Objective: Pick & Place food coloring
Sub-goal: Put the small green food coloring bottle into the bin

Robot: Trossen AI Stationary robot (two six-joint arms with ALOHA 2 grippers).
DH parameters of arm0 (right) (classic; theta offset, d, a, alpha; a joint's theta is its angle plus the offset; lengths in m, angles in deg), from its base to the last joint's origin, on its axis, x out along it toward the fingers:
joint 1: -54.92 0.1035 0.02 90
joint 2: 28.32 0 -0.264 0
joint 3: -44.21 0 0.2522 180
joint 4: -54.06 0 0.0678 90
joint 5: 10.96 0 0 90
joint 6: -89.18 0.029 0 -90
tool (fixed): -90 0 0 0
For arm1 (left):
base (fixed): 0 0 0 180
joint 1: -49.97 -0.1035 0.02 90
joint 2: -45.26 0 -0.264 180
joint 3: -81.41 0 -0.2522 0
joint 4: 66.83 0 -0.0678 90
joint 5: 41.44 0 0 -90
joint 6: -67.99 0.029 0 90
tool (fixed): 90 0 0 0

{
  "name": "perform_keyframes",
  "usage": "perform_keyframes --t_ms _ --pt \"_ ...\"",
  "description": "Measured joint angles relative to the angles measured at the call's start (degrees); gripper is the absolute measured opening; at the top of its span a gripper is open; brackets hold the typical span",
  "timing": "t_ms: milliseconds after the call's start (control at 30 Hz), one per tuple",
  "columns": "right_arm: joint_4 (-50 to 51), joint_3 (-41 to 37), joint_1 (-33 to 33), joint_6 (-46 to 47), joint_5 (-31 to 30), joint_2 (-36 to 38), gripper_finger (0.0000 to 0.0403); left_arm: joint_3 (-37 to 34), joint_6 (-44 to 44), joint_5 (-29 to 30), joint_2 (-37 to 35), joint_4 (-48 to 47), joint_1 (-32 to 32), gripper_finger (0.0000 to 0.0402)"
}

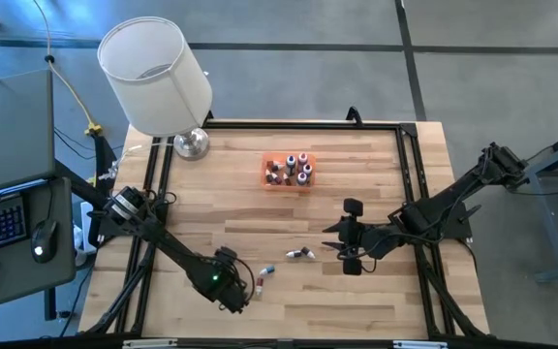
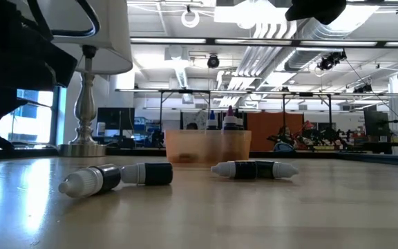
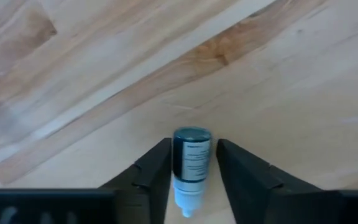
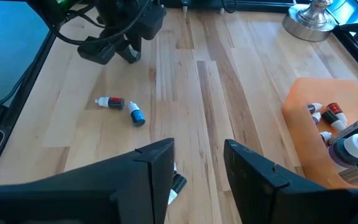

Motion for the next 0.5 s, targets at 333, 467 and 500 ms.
perform_keyframes --t_ms 333,467,500 --pt "-0.01 0.00 0.00 0.00 -0.19 0.00 0.0134 0.38 -0.32 4.73 -0.05 3.04 -1.43 0.0050" --pt "-0.05 0.00 -0.07 -0.62 -1.59 0.00 0.0134 1.68 3.79 9.38 0.00 2.87 -5.46 0.0062" --pt "-0.05 0.00 -0.07 -1.24 -2.08 0.00 0.0134 2.21 5.97 10.59 0.00 2.79 -7.10 0.0065"
